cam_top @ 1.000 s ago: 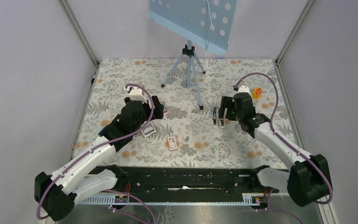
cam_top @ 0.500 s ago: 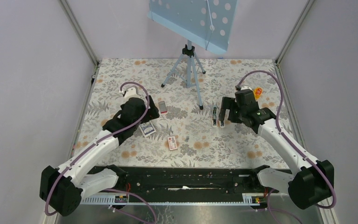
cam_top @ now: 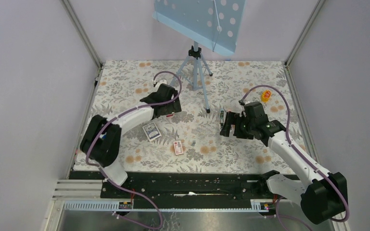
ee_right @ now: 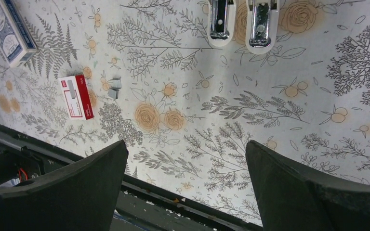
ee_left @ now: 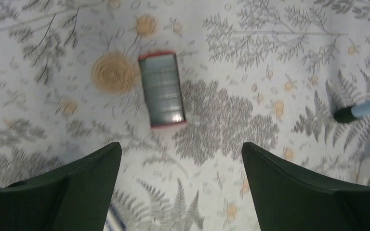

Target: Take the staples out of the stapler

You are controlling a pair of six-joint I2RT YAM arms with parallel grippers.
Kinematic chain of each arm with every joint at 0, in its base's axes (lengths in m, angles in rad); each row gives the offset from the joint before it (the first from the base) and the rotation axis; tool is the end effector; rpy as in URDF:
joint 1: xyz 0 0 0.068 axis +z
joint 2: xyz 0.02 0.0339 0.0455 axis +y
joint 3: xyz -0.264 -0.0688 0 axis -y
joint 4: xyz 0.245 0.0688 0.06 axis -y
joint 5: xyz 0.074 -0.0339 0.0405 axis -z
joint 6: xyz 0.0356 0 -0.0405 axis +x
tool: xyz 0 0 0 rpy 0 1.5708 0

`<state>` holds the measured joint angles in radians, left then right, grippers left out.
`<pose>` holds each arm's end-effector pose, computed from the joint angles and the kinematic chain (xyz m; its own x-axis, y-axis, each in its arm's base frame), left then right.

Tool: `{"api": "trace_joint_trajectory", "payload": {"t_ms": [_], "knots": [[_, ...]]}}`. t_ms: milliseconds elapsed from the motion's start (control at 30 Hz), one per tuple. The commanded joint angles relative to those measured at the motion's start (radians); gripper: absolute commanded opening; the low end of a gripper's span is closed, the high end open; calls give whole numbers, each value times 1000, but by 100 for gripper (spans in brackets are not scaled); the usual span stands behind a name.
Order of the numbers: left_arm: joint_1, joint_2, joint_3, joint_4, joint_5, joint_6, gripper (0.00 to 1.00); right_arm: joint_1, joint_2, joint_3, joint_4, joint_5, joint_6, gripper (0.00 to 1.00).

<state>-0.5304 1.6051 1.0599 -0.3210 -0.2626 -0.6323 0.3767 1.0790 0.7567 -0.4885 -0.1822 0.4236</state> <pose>0.2978 -0.1640 0.2190 -0.7331 -0.2317 -0.6394 -0.1113 0.9684 -0.2233 0.2039 0.0876 0.2465 -0.8109 0.1140 -0.5740 -0.1586 0.9014 0.4029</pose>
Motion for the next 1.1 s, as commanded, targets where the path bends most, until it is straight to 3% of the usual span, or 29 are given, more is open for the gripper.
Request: {"api": "trace_joint_trajectory", "payload": {"t_ms": [0, 133, 367, 1067], "knots": [[6, 142, 152, -17, -76, 40, 99, -5, -69, -16, -1, -48, 2, 100], [7, 249, 243, -77, -124, 40, 99, -5, -91, -16, -32, -28, -24, 100], [22, 302, 236, -71, -124, 17, 97, -5, -87, -16, -35, -33, -36, 100], [29, 349, 83, 7, -8, -37, 53, -5, -30, 37, -56, -27, -44, 100]]}}
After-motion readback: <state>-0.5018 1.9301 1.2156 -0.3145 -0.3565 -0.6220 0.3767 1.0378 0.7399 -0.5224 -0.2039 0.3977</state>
